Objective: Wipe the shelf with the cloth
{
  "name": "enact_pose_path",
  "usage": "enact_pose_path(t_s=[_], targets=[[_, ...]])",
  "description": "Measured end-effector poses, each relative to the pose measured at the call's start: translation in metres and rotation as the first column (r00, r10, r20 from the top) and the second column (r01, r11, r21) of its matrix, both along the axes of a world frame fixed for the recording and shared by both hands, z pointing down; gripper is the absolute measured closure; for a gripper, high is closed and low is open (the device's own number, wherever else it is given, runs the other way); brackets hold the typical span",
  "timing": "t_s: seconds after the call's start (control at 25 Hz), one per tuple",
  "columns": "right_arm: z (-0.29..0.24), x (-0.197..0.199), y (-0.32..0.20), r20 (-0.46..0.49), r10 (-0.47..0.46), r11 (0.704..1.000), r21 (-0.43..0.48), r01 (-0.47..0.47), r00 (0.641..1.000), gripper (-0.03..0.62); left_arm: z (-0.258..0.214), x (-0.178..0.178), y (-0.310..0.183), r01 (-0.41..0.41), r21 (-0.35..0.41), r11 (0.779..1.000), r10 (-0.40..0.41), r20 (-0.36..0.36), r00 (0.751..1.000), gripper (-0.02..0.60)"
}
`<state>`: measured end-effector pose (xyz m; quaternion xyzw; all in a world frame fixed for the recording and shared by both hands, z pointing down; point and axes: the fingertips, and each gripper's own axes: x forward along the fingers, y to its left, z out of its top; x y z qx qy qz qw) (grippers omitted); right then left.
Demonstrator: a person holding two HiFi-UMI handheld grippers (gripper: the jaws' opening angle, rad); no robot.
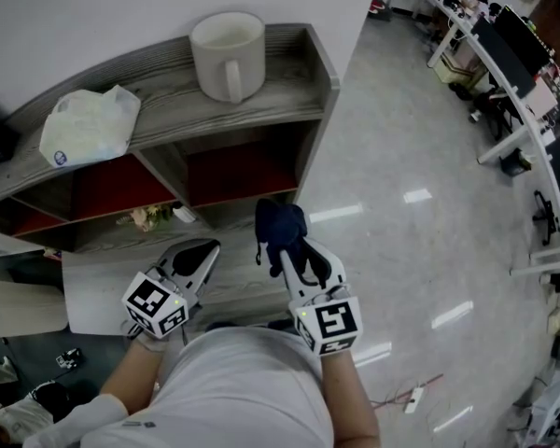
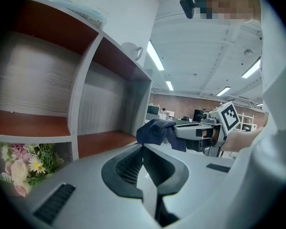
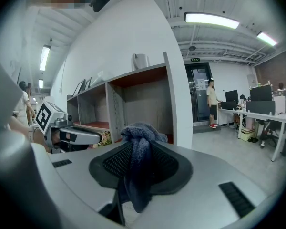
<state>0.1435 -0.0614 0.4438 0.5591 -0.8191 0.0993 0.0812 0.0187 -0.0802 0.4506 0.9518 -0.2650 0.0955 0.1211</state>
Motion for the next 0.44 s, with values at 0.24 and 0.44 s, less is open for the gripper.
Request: enact_pose_path(t_s=[0.24,0.44], targets=[[0.0022,0.0001,-0.0025,0.002,0.006,1.000,-0.011,-0.006,1.000,0.479,0.0004,-0.0016,-0.0029,0.007,0.000,1.000,-0.007,0.001,1.000,0.568],[0.0046,0.0003,-0.0019,0.003,0.005,1.000,-0.011,-0.005,1.000,0.479,0.0027,-0.0016,-0.0017,0.015,0.000,1.000,-0.015,0.003,1.000,0.568]])
